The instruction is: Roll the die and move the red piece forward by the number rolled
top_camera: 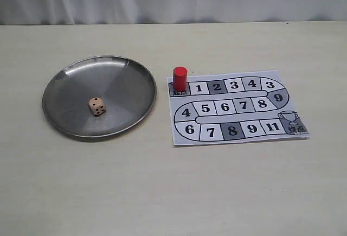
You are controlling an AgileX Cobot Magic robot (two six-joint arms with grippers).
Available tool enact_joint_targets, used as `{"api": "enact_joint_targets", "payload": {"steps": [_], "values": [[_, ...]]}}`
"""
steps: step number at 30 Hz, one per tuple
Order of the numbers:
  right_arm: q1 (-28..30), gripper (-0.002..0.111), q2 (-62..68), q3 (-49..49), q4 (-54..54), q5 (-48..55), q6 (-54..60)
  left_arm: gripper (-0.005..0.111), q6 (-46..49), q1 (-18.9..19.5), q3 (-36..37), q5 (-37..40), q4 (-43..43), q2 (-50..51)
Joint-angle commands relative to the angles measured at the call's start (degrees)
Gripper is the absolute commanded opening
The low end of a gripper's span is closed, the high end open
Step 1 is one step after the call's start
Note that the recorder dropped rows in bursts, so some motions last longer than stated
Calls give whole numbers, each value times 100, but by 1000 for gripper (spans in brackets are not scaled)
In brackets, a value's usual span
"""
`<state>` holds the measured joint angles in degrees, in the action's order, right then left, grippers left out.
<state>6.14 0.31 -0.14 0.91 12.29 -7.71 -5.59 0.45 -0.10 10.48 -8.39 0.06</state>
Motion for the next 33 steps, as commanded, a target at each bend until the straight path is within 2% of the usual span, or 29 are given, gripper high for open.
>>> {"api": "enact_joint_targets", "payload": {"steps": [1, 24, 27, 33], "values": [[40, 4, -31, 14, 2, -2, 46, 0, -5, -48, 10, -55, 13, -6], [40, 4, -31, 14, -8, -243, 46, 0, -5, -48, 10, -55, 13, -6], [40, 4, -31, 14, -801, -564, 46, 0, -5, -48, 10, -55, 13, -6], [40, 4, -31, 14, -1600, -1555, 46, 0, -5, -48, 10, -55, 13, -6]]}}
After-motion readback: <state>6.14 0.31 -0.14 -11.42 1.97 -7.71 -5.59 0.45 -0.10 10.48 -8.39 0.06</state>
